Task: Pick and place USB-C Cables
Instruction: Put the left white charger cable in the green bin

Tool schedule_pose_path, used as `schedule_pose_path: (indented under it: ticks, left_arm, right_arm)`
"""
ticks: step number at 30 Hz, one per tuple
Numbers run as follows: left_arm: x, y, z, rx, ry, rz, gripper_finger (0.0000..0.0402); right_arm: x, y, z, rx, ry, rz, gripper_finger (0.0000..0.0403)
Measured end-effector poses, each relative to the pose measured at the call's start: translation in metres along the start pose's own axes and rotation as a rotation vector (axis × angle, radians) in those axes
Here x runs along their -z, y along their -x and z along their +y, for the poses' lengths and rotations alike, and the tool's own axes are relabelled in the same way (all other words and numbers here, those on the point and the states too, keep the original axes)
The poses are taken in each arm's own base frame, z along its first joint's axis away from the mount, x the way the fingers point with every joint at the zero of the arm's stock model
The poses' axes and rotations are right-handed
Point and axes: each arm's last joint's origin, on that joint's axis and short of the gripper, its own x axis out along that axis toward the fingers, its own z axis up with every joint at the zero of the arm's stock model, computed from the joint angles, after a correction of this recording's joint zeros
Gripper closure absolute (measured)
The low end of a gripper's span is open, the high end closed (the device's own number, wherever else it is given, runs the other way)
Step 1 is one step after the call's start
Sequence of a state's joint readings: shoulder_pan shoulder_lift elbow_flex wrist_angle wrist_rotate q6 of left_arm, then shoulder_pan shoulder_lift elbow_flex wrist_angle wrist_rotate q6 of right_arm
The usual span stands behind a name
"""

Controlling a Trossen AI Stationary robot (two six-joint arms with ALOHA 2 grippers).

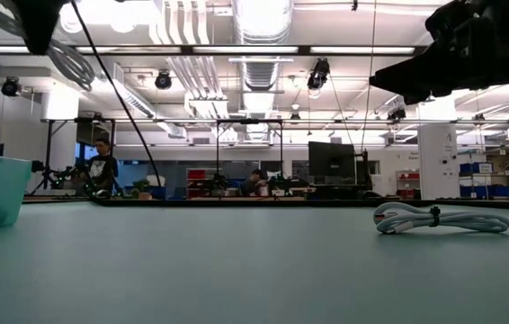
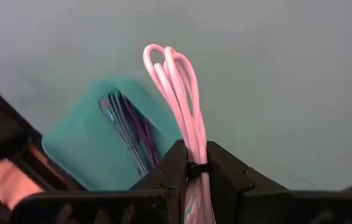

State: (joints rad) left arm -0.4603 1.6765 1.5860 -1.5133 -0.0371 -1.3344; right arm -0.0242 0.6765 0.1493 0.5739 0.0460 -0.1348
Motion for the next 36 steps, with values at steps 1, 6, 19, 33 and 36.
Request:
schedule_pose_path:
  ticks: [1, 6, 19, 33, 36]
  left_arm:
    - [0.000, 0.002, 0.000, 0.002, 0.011, 0.012, 0.0378]
    - [0.007, 0.010, -0.007, 0.042, 0.005, 0.094, 0.0378]
    - [0.031, 0.029, -0.053, 0.275, -0.289, 0.069, 0.0378]
    - [0.030, 0.032, -0.053, 0.208, -0.575, -0.159, 0.0369]
    - [0.029, 0.035, -0.051, 0.189, -0.601, -0.217, 0.0371]
  right_arm:
    - [0.000, 0.000, 0.000, 0.000, 0.005, 0.000, 0.0271]
    - [0.000, 0.000, 0.000, 0.000, 0.009, 0.000, 0.0271]
    - [-0.001, 0.000, 0.000, 0.001, -0.007, -0.008, 0.0271]
    - [-0.020, -0.017, 0.009, -0.143, -0.011, -0.173, 0.0271]
    - [-0.027, -0.034, 0.013, -0.160, 0.040, -0.160, 0.0271]
